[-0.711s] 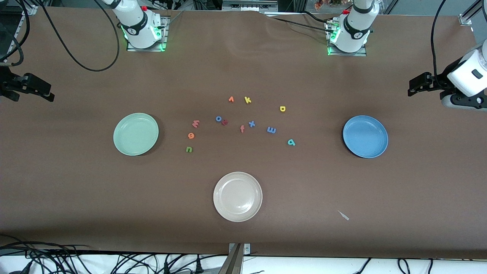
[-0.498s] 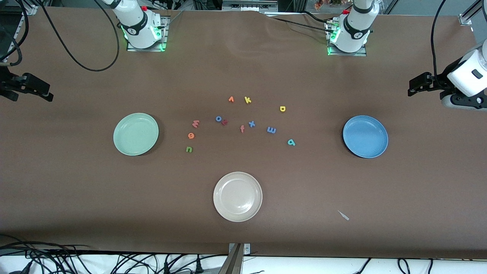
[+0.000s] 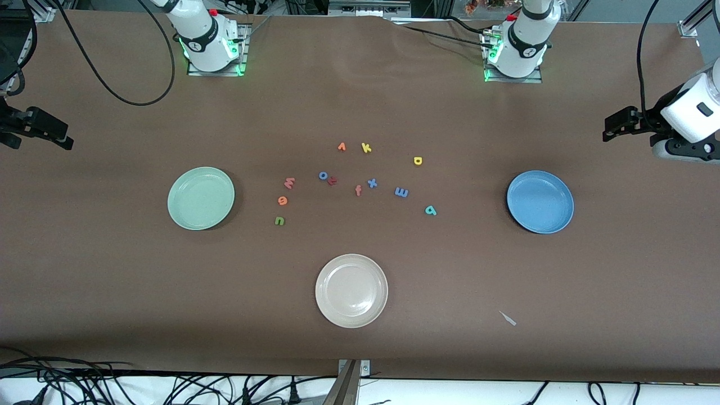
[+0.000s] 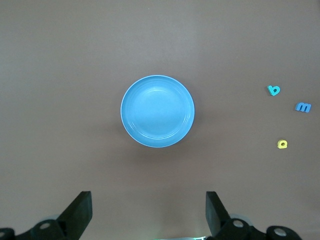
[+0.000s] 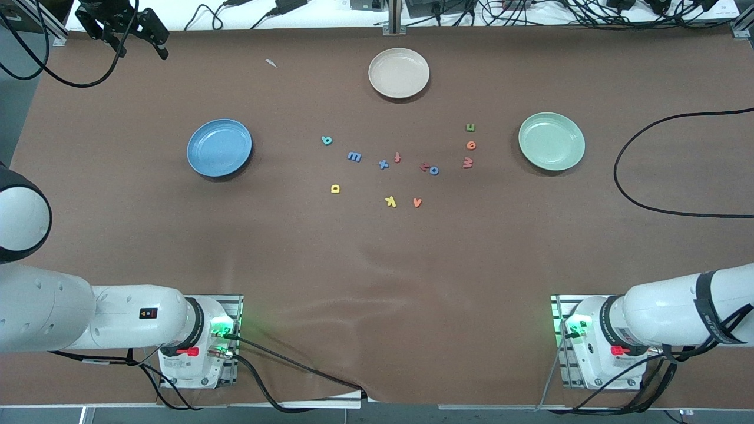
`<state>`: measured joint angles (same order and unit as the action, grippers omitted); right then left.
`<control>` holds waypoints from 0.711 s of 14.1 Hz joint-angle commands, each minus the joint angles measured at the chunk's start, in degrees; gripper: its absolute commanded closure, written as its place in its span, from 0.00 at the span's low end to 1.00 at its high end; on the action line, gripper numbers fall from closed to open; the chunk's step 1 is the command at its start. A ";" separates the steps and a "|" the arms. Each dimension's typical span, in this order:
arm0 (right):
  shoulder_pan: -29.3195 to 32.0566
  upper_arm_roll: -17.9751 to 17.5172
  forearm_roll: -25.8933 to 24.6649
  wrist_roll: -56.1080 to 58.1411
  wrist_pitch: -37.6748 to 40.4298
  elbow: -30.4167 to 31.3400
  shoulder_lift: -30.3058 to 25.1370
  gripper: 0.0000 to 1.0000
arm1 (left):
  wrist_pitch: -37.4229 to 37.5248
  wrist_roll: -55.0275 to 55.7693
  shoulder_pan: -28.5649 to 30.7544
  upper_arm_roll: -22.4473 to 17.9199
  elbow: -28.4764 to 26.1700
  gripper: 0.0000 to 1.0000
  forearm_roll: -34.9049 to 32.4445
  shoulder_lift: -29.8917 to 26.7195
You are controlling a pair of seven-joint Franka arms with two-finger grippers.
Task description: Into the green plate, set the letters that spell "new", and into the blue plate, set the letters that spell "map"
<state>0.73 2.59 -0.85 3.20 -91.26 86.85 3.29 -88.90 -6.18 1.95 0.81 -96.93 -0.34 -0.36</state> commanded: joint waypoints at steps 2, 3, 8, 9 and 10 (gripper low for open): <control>0.50 -0.39 -0.03 -0.39 0.82 -1.86 0.76 0.00 | 0.92 -1.38 -0.20 0.07 0.34 0.00 -1.24 -0.26; 0.50 -0.39 -0.03 -0.39 0.73 -1.86 0.84 0.00 | 0.92 -1.38 -0.20 0.07 0.34 0.00 -1.24 -0.26; 0.50 -0.39 -0.03 -0.04 0.73 -1.86 0.76 0.00 | 0.92 -1.38 -0.20 0.07 0.34 0.00 -1.24 -0.26; 0.50 -0.39 -0.03 -0.04 0.73 -1.86 0.84 0.00 | 0.92 -1.38 -0.20 0.07 0.34 0.00 -1.24 -0.26; 0.50 -0.39 -0.03 -0.04 0.82 -1.86 0.76 0.00 | 0.92 -1.38 -0.20 0.07 0.34 0.00 -1.24 -0.26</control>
